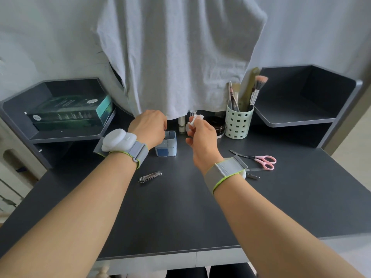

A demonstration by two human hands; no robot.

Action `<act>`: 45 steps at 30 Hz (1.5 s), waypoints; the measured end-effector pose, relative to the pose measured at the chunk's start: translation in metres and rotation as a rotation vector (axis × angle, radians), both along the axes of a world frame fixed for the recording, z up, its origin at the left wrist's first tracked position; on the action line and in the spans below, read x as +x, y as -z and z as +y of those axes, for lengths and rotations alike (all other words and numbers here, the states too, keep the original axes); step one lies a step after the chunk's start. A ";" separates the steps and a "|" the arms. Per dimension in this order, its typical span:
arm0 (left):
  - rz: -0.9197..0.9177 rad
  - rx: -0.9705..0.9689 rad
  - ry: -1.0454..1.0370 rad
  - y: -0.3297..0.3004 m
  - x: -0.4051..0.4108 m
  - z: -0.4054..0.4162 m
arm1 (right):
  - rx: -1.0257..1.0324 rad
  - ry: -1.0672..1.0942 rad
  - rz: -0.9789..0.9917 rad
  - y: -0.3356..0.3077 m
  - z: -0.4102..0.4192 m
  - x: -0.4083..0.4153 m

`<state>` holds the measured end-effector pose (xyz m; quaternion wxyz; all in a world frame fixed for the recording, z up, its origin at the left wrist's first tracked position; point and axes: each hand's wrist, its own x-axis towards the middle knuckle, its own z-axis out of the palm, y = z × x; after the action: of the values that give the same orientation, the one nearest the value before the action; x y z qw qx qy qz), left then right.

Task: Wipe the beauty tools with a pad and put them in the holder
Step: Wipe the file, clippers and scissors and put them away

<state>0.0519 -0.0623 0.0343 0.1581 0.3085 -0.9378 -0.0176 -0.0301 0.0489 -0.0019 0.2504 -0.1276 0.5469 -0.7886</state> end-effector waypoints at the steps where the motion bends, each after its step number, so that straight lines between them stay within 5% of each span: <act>1: -0.011 -0.003 0.001 0.001 -0.002 0.001 | 0.008 -0.003 0.001 0.000 0.001 0.000; 21: -0.002 -0.060 0.144 0.013 -0.023 0.040 | -0.010 0.055 -0.014 -0.002 0.032 -0.018; 27: -0.078 0.036 0.316 0.031 -0.040 0.080 | -0.045 0.095 -0.023 -0.008 0.056 -0.035; 45: -0.295 0.169 0.360 0.059 -0.065 0.131 | -0.036 0.165 -0.008 0.011 0.091 -0.062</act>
<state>-0.0128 0.0683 -0.0244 -0.0128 0.1479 -0.9858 -0.0786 -0.0925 0.1399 -0.0124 0.1845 -0.0837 0.5402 -0.8168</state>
